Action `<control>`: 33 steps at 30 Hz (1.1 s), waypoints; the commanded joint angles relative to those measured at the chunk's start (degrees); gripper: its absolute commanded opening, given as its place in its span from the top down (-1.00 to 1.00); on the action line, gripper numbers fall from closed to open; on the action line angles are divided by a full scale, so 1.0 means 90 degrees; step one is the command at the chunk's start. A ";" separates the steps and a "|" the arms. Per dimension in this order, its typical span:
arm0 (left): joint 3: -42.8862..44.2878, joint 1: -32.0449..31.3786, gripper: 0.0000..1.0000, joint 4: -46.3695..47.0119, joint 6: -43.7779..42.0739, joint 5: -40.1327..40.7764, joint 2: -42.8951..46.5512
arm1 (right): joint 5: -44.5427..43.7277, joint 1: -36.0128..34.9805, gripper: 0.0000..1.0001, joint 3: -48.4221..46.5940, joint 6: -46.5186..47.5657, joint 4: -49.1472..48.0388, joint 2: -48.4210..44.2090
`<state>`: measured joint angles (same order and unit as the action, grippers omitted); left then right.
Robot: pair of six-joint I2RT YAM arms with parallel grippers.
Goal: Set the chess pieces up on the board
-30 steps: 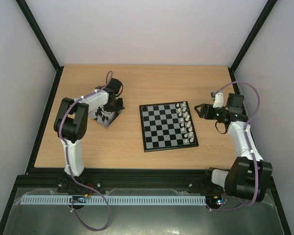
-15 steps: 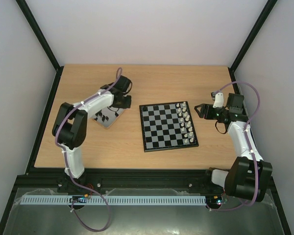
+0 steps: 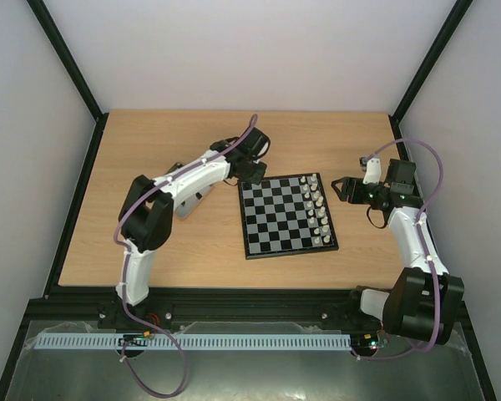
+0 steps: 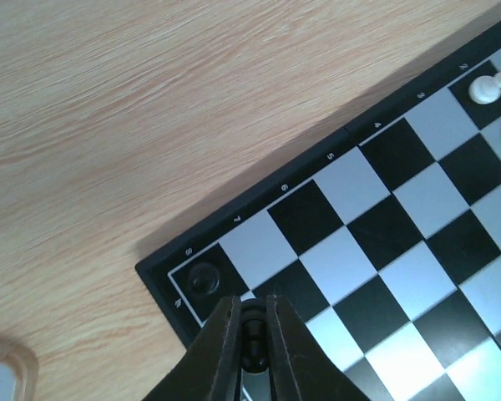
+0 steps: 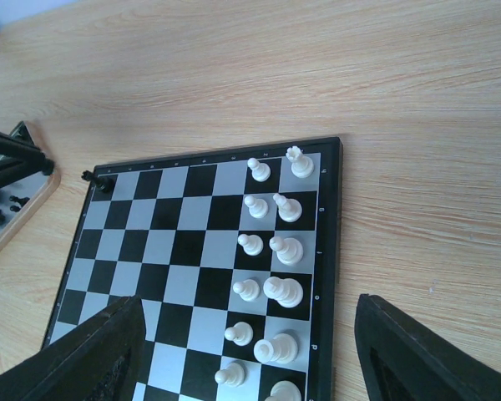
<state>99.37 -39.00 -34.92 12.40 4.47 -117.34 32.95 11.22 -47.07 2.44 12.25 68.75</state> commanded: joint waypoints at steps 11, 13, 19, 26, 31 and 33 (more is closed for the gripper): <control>0.1763 -0.0027 0.93 -0.0756 -0.0425 -0.0140 -0.1576 | -0.0011 -0.0027 -0.40 -0.0048 0.0101 0.0179 -0.0081; 0.1839 -0.0030 0.93 -0.0791 -0.0432 -0.0183 -0.1676 | -0.0004 -0.0026 -0.40 -0.0045 0.0107 0.0182 -0.0084; 0.1806 -0.0058 0.94 -0.0849 -0.0523 -0.0172 -0.1752 | 0.0015 -0.0026 -0.41 -0.0063 0.0129 0.0190 -0.0080; 0.1764 -0.0119 0.91 -0.0997 -0.0606 -0.0127 -0.1831 | 0.0033 -0.0026 -0.41 -0.0057 0.0135 0.0200 -0.0100; 0.1715 -0.0139 0.93 -0.1028 -0.0616 -0.0058 -0.1907 | 0.0032 -0.0027 -0.40 -0.0057 0.0130 0.0201 -0.0100; 0.1714 -0.0139 0.94 -0.1037 -0.0612 -0.0048 -0.1925 | 0.0036 -0.0026 -0.41 -0.0054 0.0132 0.0201 -0.0107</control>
<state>114.39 -39.97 -41.98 7.84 3.38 -132.94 32.80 11.22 -47.07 2.61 12.27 68.73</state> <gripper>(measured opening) 0.057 0.703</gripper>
